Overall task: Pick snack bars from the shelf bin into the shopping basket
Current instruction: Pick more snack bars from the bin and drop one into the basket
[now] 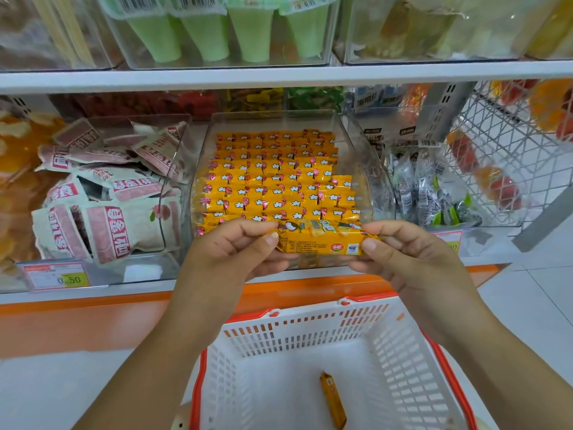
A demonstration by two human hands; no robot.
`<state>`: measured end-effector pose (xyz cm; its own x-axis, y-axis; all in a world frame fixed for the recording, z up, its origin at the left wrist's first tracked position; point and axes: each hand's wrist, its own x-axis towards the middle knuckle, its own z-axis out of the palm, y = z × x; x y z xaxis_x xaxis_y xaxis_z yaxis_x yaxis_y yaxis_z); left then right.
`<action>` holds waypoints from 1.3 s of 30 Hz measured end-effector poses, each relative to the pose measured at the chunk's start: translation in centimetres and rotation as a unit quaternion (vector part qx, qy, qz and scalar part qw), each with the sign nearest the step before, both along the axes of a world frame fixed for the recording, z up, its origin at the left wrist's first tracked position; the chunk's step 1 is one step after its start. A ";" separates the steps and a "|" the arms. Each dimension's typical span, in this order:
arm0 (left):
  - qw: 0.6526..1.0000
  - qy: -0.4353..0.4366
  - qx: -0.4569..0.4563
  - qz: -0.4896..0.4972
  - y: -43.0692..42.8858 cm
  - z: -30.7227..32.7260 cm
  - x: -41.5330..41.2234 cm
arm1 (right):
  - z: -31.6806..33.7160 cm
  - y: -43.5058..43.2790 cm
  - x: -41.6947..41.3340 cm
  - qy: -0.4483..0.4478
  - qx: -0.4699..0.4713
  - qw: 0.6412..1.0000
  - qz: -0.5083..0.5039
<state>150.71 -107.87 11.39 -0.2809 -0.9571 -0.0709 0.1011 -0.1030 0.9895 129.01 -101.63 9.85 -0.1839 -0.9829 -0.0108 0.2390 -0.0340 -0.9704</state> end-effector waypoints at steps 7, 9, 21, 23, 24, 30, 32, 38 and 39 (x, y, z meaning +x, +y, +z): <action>0.999 0.012 0.027 -0.038 -0.2 0.1 0.3 | 0.4 0.0 -0.2 -0.053 0.033 0.998 0.004; 0.999 0.007 0.018 -0.038 -0.3 0.0 0.5 | 0.6 0.1 -0.3 -0.071 0.042 0.996 0.019; 0.998 -0.066 -0.022 0.012 0.1 -0.2 -0.5 | -0.1 0.1 0.2 0.047 0.008 0.999 -0.003; 0.998 -0.053 -0.030 0.032 0.2 0.0 -0.8 | 0.1 0.1 0.4 0.036 -0.007 0.999 -0.016; 0.998 -0.040 -0.034 0.044 0.3 0.1 -0.9 | 0.2 0.2 0.5 0.028 -0.013 0.999 -0.031; 0.997 -0.022 -0.027 0.069 0.6 0.2 -1.1 | 0.3 0.4 0.7 0.066 -0.012 0.997 -0.041; 0.999 -0.011 -0.015 0.031 0.4 0.3 -0.7 | 0.3 0.4 0.5 0.058 -0.004 0.998 -0.026; 1.000 0.006 0.012 0.002 -0.2 0.0 0.0 | 0.4 0.2 0.2 0.000 -0.012 1.000 -0.015; 1.000 0.012 0.020 -0.001 -0.2 -0.1 0.1 | 0.5 0.2 0.3 -0.018 -0.008 1.000 -0.022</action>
<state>150.77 -108.09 11.29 -0.2841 -0.9533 -0.1023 0.1243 -0.1424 0.9820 129.29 -101.47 10.37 -0.2259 -0.9742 -0.0015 0.2713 -0.0614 -0.9605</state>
